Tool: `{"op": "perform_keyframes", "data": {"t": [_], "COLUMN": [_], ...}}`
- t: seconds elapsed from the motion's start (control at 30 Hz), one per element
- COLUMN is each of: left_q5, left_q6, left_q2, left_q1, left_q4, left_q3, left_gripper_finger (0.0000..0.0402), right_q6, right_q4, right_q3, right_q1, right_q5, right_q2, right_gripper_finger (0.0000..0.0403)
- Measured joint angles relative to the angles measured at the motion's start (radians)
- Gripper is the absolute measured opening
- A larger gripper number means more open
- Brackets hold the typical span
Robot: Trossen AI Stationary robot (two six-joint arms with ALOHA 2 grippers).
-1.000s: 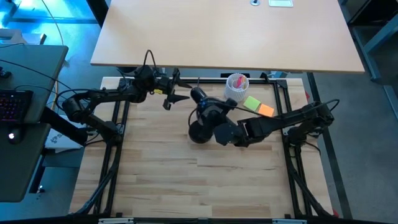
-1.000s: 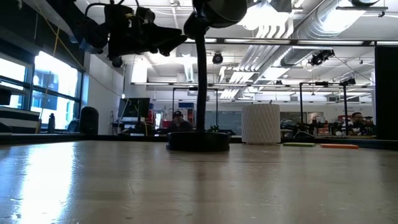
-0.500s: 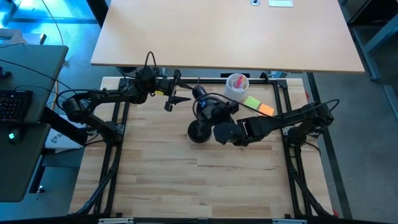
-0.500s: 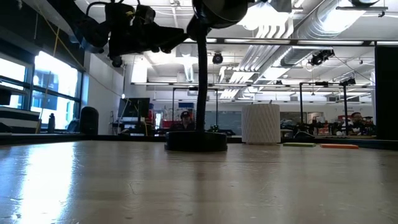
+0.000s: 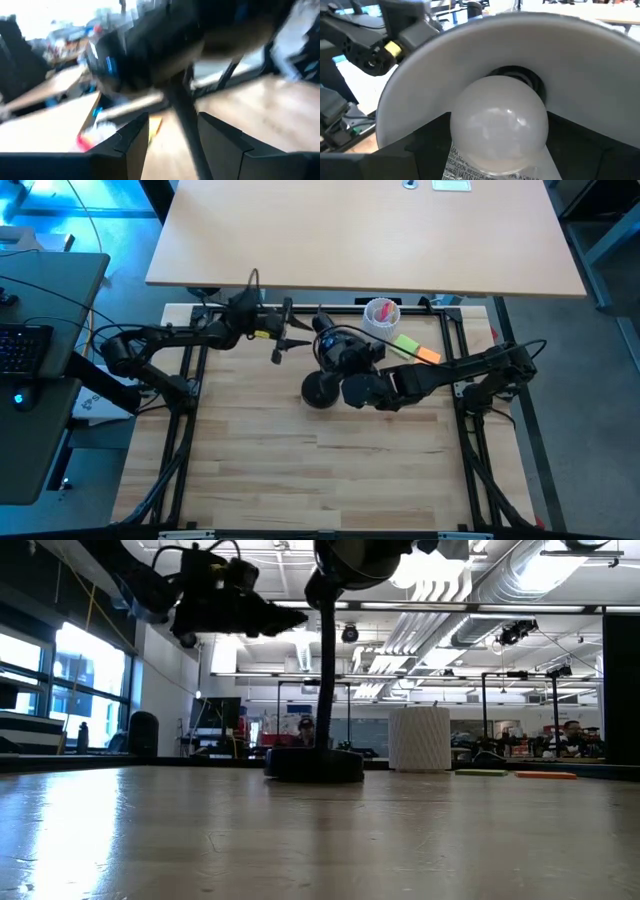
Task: Screw lightbulb
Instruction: Insert the lightbulb into the desk lamp
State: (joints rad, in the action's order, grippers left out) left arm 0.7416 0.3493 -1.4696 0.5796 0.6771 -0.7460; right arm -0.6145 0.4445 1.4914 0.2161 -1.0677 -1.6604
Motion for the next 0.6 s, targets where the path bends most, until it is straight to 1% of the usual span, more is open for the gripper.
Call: {"op": "perform_keyframes", "data": {"t": [0.1, 0.2, 0.3, 0.47, 0.5, 0.6], "left_q5": [-0.125, -0.199, -0.245, -0.439, -0.463, -0.491], "left_q6": [0.068, 0.091, 0.092, 0.084, 0.08, 0.075], "left_q2": [0.0, 0.0, 0.0, -0.002, -0.006, -0.008], "left_q1": [-0.049, -0.109, -0.169, -0.242, -0.25, -0.26], "left_q4": [-0.101, -0.156, -0.155, -0.113, -0.097, -0.084], "left_q3": [0.0, 0.0, 0.0, 0.001, 0.001, 0.001], "left_gripper_finger": [0.0161, 0.0161, 0.0161, 0.0161, 0.0161, 0.0161], "right_q6": [0.053, 0.083, 0.089, 0.092, 0.092, 0.092], "right_q4": [-0.027, -0.038, -0.043, -0.042, -0.042, -0.042], "right_q3": [0.0, 0.0, 0.0, 0.0, 0.0, 0.0], "right_q1": [0.0, 0.0, 0.0, 0.0, 0.0, -0.001], "right_q5": [0.007, 0.01, 0.008, -0.005, -0.005, -0.007], "right_q2": [0.0, 0.0, 0.0, 0.0, 0.0, 0.0], "right_gripper_finger": [0.0289, 0.0288, 0.0288, 0.0288, 0.0288, 0.0288]}}
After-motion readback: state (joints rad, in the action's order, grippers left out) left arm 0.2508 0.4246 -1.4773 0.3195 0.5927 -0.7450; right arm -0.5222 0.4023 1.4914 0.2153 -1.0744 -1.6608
